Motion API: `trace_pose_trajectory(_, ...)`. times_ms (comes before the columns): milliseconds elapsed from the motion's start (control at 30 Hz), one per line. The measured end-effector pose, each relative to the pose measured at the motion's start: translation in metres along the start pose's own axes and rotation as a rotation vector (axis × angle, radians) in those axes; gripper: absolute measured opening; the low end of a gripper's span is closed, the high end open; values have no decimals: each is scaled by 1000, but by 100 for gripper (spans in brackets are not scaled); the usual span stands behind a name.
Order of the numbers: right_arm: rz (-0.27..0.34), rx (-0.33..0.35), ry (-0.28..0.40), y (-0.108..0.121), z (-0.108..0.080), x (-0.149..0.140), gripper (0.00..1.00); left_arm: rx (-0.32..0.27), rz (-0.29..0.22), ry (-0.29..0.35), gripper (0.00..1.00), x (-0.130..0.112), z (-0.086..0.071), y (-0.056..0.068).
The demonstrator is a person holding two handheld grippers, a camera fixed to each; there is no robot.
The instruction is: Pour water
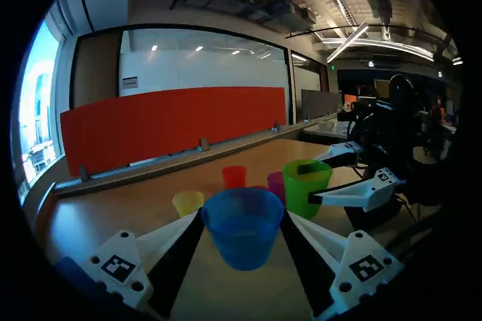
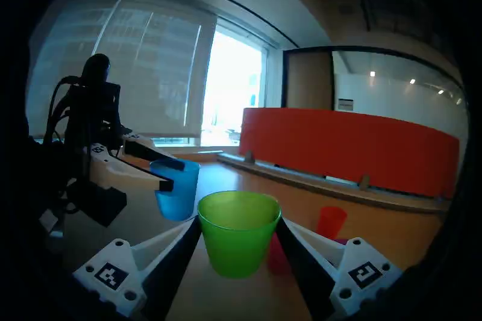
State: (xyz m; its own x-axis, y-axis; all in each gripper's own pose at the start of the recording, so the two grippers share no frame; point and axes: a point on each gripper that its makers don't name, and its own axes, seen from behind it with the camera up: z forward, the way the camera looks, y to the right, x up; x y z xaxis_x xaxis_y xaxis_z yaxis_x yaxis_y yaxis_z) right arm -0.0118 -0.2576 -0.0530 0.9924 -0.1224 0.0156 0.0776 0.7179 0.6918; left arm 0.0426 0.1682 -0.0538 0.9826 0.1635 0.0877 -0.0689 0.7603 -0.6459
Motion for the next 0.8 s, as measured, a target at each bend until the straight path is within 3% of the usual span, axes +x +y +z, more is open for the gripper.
trace_pose_trajectory(167, -9, 15, -10, -2, 1, 0, 91, -4, 39, 9, 87, 3, 3, 0)
trace_pose_trajectory(467, -16, 42, -27, -6, 2, -1, 91, -7, 170, 43, 87, 21, 9, 4)
trace_pose_trajectory(800, -13, 71, -43, -10, -1, -2, 91, -8, 269, 59, 87, 37, 15, 5)
